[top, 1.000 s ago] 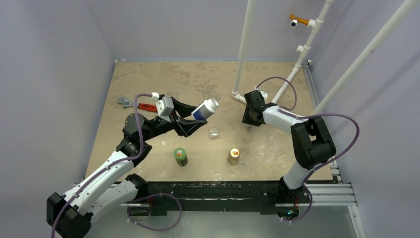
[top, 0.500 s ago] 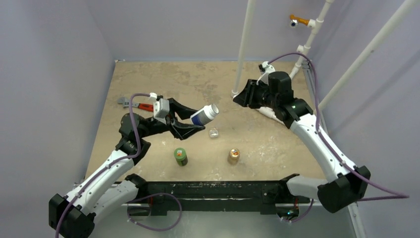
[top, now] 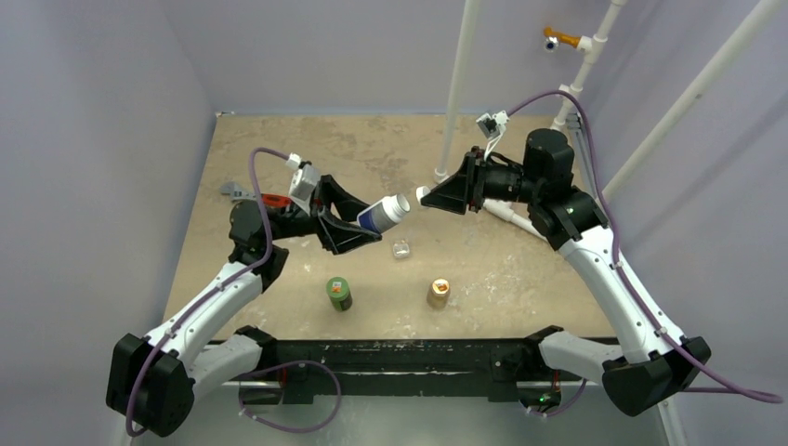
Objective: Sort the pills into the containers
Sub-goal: Screw the lid of the pill bottle onto the pill bottle.
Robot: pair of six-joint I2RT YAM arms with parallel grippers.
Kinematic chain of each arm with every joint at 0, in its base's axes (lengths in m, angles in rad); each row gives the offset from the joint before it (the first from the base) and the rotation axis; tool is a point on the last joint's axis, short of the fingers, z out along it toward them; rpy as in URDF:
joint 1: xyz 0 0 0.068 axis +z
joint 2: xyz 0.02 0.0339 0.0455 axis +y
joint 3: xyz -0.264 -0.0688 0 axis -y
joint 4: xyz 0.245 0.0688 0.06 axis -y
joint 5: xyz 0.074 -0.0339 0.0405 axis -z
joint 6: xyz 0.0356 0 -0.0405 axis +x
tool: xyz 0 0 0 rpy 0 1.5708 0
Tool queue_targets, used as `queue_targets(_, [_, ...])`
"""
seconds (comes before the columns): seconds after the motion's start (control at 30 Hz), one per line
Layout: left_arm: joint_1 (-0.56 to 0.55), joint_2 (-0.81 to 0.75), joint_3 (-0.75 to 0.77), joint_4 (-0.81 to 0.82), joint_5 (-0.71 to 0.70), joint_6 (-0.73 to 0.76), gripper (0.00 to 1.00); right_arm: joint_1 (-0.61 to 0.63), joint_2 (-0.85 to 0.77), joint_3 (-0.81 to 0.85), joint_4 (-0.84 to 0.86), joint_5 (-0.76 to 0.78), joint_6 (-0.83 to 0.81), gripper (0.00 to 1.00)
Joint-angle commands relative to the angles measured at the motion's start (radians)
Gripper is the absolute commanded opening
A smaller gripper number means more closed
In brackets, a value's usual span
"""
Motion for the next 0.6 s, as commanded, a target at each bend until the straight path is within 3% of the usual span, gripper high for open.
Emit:
queue_targets(0.0, [0.024, 0.03, 0.034, 0.16, 0.065, -0.134, 0.0, -0.001, -0.012, 0.01, 0.15, -0.176, 0.052, 0.04])
queue_targets(0.3, [0.034, 0.068, 0.075, 0.145, 0.107, -0.175, 0.0, 0.001, -0.012, 0.0, 0.243, -0.245, 0.113, 0.06])
queue_targets(0.57, [0.034, 0.117, 0.084, 0.254, 0.13, -0.278, 0.0, 0.05, 0.01, 0.009, 0.275, -0.233, 0.125, 0.06])
